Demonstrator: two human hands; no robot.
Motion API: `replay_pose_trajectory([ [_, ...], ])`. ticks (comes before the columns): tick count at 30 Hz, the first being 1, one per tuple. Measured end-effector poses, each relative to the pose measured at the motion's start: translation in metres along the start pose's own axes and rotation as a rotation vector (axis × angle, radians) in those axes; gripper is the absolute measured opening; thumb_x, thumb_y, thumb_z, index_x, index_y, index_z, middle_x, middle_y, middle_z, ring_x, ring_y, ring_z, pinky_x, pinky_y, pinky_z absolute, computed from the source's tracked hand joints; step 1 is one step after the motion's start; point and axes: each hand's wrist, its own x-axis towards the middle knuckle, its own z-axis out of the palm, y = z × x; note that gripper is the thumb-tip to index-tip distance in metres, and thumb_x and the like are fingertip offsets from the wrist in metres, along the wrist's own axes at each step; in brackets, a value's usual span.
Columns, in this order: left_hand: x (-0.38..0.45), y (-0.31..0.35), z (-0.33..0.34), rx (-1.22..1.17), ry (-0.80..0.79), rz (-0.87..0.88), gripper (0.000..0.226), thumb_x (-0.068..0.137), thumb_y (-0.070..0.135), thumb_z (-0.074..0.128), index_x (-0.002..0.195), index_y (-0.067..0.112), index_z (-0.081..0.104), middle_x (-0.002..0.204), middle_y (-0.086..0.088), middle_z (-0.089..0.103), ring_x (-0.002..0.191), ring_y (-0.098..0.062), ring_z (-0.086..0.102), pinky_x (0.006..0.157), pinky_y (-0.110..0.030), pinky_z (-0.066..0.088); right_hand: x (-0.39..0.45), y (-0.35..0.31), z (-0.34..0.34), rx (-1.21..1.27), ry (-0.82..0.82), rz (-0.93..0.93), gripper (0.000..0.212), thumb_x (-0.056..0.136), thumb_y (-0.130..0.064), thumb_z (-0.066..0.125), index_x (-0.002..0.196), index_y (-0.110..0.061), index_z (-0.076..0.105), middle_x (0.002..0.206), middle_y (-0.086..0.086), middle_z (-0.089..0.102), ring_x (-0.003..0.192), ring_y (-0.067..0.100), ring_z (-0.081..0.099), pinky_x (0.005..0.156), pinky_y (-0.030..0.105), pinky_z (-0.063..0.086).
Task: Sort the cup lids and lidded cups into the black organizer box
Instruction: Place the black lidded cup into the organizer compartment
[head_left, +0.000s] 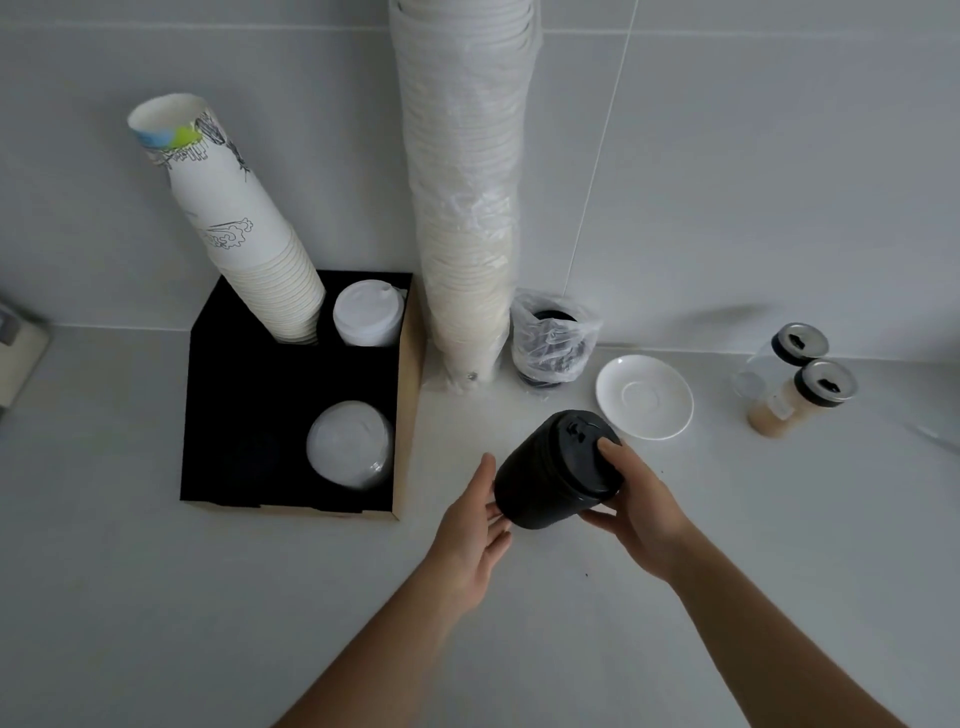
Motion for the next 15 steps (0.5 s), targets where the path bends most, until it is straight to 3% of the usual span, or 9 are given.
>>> replay_pose_trajectory([
  [2, -0.009, -0.001, -0.007, 0.024, 0.011, 0.014, 0.03, 0.089, 0.053, 0.052, 0.101, 0.026, 0.058, 0.116, -0.006, 0.059, 0.127, -0.024, 0.05, 0.113, -0.04, 0.035, -0.007, -0.003, 0.006, -0.042, -0.012, -0.01, 0.031, 0.091, -0.046, 0.051, 0.117, -0.041, 0.066, 0.127, -0.006, 0.068, 0.117, 0.019, 0.063, 0.106, 0.048, 0.043],
  [4, -0.019, 0.0, -0.015, 0.046, 0.01, 0.04, 0.023, 0.09, 0.051, 0.052, 0.097, 0.031, 0.058, 0.115, -0.005, 0.059, 0.12, -0.023, 0.054, 0.111, -0.04, 0.037, -0.014, -0.007, 0.013, -0.081, -0.019, -0.024, 0.028, 0.095, -0.043, 0.048, 0.117, -0.041, 0.065, 0.121, -0.008, 0.071, 0.115, 0.018, 0.064, 0.105, 0.046, 0.044],
  [11, -0.05, 0.006, -0.058, 0.054, -0.077, 0.093, 0.044, 0.09, 0.048, 0.051, 0.123, 0.02, 0.057, 0.122, -0.01, 0.061, 0.117, -0.026, 0.057, 0.107, -0.04, 0.041, -0.05, -0.013, 0.057, -0.114, -0.003, -0.097, 0.028, 0.097, -0.038, 0.046, 0.119, -0.038, 0.064, 0.117, -0.007, 0.073, 0.111, 0.018, 0.066, 0.093, 0.038, 0.047],
  [15, -0.069, 0.012, -0.096, -0.037, -0.065, 0.119, 0.045, 0.091, 0.045, 0.051, 0.125, 0.016, 0.057, 0.123, -0.014, 0.061, 0.119, -0.028, 0.056, 0.108, -0.041, 0.04, -0.062, -0.008, 0.101, -0.132, -0.016, -0.123, 0.033, 0.091, -0.043, 0.05, 0.12, -0.037, 0.064, 0.118, -0.007, 0.072, 0.112, 0.018, 0.065, 0.096, 0.039, 0.048],
])
